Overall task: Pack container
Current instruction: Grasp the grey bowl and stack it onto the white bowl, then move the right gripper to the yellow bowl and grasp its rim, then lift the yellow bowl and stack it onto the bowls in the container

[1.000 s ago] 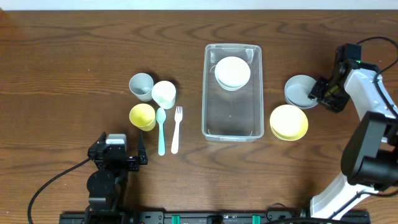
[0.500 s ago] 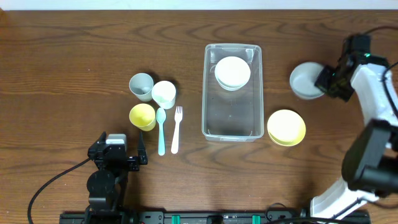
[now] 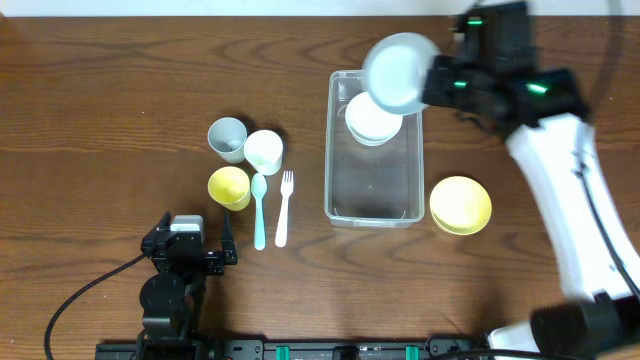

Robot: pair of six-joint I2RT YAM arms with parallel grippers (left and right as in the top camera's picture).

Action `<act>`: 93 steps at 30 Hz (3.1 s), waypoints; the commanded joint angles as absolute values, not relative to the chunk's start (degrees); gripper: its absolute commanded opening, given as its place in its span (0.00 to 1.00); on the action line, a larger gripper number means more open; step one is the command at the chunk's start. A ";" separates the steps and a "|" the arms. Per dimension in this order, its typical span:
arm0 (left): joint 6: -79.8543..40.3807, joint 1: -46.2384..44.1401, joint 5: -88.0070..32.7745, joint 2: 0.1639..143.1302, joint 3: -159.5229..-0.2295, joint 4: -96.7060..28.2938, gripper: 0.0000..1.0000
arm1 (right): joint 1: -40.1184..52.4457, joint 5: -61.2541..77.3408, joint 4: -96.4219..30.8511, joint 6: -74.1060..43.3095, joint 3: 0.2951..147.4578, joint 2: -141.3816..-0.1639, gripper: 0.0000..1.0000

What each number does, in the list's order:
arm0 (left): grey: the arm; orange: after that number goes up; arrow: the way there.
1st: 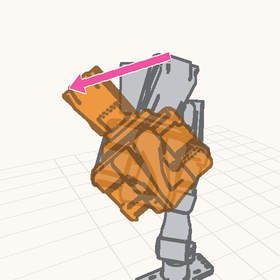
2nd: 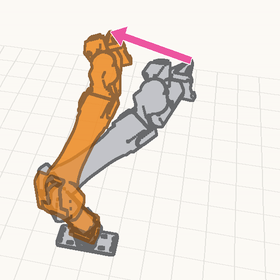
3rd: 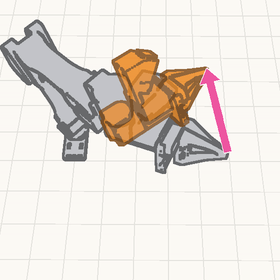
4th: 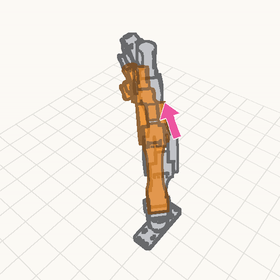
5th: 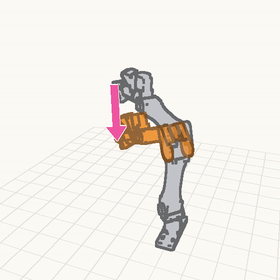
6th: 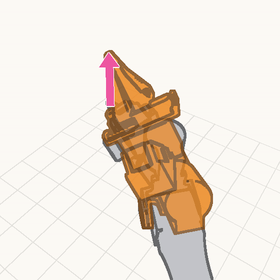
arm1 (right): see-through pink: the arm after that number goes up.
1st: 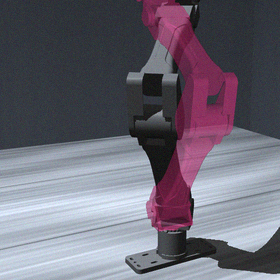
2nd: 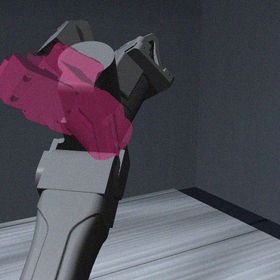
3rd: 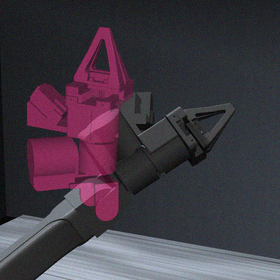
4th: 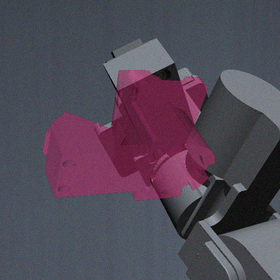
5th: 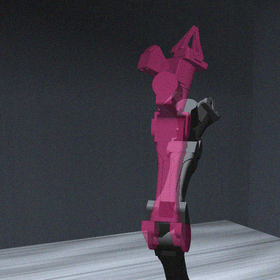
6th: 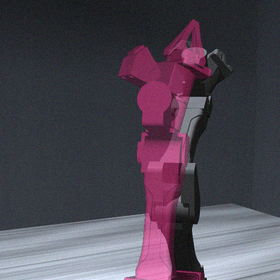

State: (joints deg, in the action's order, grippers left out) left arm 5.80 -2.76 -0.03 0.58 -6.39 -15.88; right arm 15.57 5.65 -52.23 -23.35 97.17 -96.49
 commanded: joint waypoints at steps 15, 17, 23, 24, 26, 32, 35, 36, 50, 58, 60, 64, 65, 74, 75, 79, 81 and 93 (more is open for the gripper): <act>5.30 -2.52 -0.45 0.27 -4.97 -16.16 0.98 | 15.05 3.68 -41.80 -28.75 96.82 -120.53 0.01; 5.30 -2.52 -0.45 0.27 -4.97 -16.14 0.98 | 15.05 5.32 -42.81 -26.85 97.56 -120.42 0.18; 5.30 -2.52 -0.45 0.27 -4.97 -16.14 0.98 | 15.03 9.47 -49.17 -19.62 102.52 -115.48 0.40; 5.30 -2.52 -0.45 0.27 -4.97 -16.16 0.98 | 14.87 9.45 -50.50 -19.27 103.24 -114.06 0.40; 5.30 -2.52 -0.45 0.27 -4.97 -16.14 0.98 | 14.06 8.99 -53.87 -19.20 104.55 -109.97 0.37; 5.30 -2.52 -0.45 0.27 -4.97 -16.14 0.98 | 8.03 5.13 -66.02 -19.25 104.77 -100.05 0.41; 5.30 -2.52 -0.45 0.27 -4.97 -16.14 0.98 | 4.08 -1.67 -73.52 -19.20 103.77 -98.72 0.52; 5.30 -2.52 -0.45 0.27 -4.97 -16.14 0.98 | 2.83 -4.54 -75.18 -19.22 102.54 -98.74 0.53; 5.30 -2.52 -0.45 0.27 -4.97 -16.14 0.98 | 0.05 -2.79 -54.17 -22.35 62.30 -98.80 0.54; 5.30 -2.52 -0.45 0.27 -4.97 -16.16 0.98 | 0.05 -1.91 -45.17 -22.48 55.18 -98.78 0.15; 5.30 -2.52 -0.47 0.27 -4.97 -16.14 0.98 | 0.05 -1.91 -45.21 -22.48 55.37 -98.41 0.08; 5.30 -2.52 -0.45 0.27 -4.97 -16.14 0.98 | 0.05 -1.91 -45.30 -22.68 55.46 -97.71 0.00; 5.30 -2.52 -0.45 0.27 -4.97 -16.14 0.98 | 0.05 -1.91 -45.39 -22.68 55.46 -97.69 0.01; 5.30 -2.52 -0.45 0.27 -4.97 -16.14 0.98 | 0.05 1.37 -45.47 -21.06 55.46 -97.69 0.50; 5.30 -2.52 -0.47 0.27 -4.97 -16.14 0.98 | 0.05 1.56 -45.36 -20.93 55.46 -97.69 0.56; 5.30 -2.52 -0.45 0.27 -4.97 -16.14 0.98 | 0.01 1.54 -44.25 -20.95 55.46 -97.69 0.29; 5.30 -2.52 -0.45 0.27 -4.97 -16.16 0.98 | 0.01 1.54 -43.81 -21.10 55.51 -97.69 0.01; 5.30 -2.52 -0.45 0.27 -4.97 -16.14 0.98 | 2.02 1.56 -58.22 -20.95 81.10 -84.66 0.01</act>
